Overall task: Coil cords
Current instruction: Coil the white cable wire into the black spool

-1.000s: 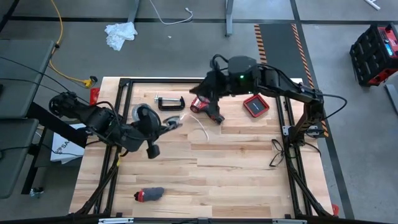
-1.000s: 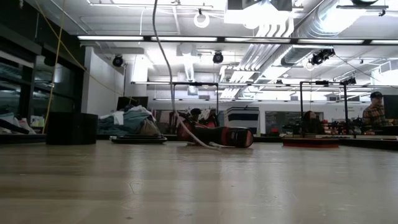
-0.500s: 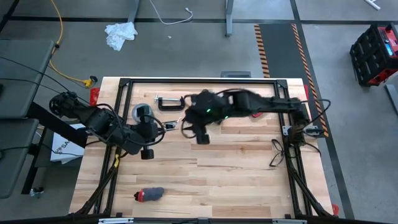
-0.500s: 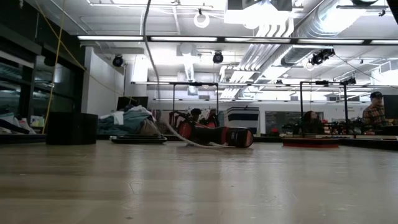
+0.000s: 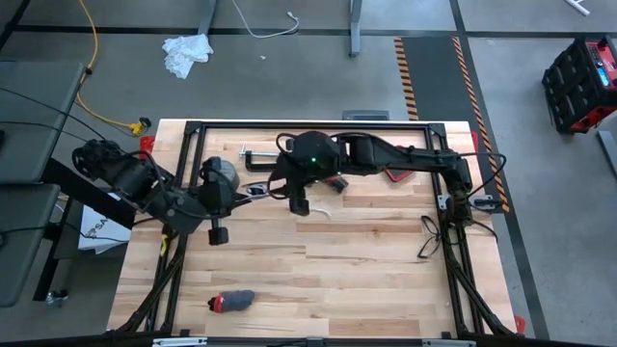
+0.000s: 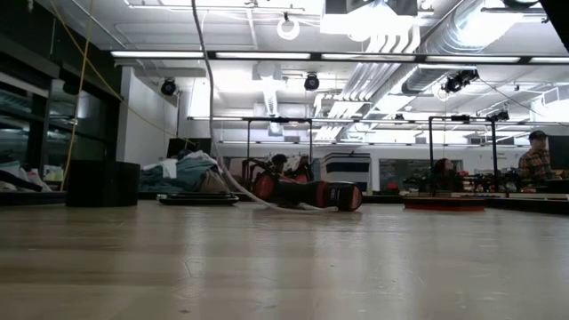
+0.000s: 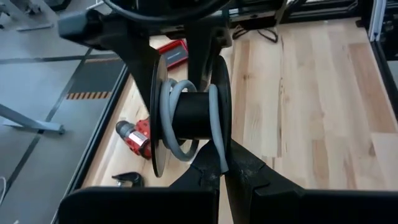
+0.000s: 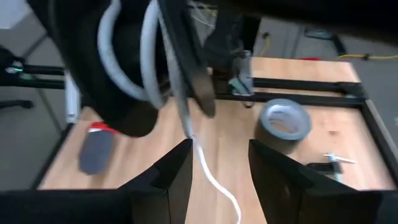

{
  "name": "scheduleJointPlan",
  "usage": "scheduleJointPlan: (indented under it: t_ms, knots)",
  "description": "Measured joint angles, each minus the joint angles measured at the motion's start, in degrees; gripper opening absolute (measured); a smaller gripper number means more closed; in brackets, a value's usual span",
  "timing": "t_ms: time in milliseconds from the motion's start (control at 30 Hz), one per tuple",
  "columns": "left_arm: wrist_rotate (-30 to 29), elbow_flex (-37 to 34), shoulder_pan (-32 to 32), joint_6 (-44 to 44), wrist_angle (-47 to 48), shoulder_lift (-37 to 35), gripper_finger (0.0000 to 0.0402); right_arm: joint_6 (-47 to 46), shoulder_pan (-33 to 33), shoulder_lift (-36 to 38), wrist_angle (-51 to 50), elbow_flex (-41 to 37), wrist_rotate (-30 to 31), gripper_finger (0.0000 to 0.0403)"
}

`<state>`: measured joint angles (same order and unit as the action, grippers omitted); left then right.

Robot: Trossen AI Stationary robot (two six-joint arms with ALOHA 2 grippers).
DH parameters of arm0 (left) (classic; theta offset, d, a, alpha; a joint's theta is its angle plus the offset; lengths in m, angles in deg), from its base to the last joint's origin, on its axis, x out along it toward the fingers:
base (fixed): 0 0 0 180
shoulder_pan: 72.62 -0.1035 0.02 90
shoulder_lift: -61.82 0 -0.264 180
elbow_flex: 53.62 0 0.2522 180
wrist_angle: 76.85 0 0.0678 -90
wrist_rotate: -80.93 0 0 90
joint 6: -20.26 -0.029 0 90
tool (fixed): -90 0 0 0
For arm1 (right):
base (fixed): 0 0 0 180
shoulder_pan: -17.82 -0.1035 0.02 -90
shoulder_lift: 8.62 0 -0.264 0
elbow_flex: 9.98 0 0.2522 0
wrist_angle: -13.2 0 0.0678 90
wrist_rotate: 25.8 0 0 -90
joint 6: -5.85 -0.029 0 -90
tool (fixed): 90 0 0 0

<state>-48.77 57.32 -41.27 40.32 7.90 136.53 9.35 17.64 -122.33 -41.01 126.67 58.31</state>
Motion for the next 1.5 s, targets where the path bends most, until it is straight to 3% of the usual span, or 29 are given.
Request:
scheduleJointPlan:
  t_ms: [333,733,967,1067,1200,1500]
  knots:
    - [-0.3,0.6,0.0,-0.2,4.2,0.0,0.0,-0.1,0.1,0.5,-1.2,0.0,-4.2,0.0149]
    - [0.0,0.6,0.0,0.7,2.4,0.0,0.0,0.4,0.1,-1.8,2.8,0.0,4.5,0.0149]
    - [-0.1,0.6,0.0,0.7,2.5,0.0,0.0,0.4,0.0,-1.4,2.6,0.0,3.5,0.0146]
    - [-0.3,0.6,0.0,0.3,2.5,0.0,0.0,0.4,-0.4,-1.4,2.5,0.0,4.4,0.0112]
    - [-1.3,0.6,0.0,0.3,2.4,0.0,0.0,0.5,-0.4,-1.4,2.5,0.0,4.0,0.0016]
    - [-1.3,0.6,0.0,1.6,3.4,0.0,0.0,1.0,-0.7,0.2,0.5,0.0,6.0,0.0003]
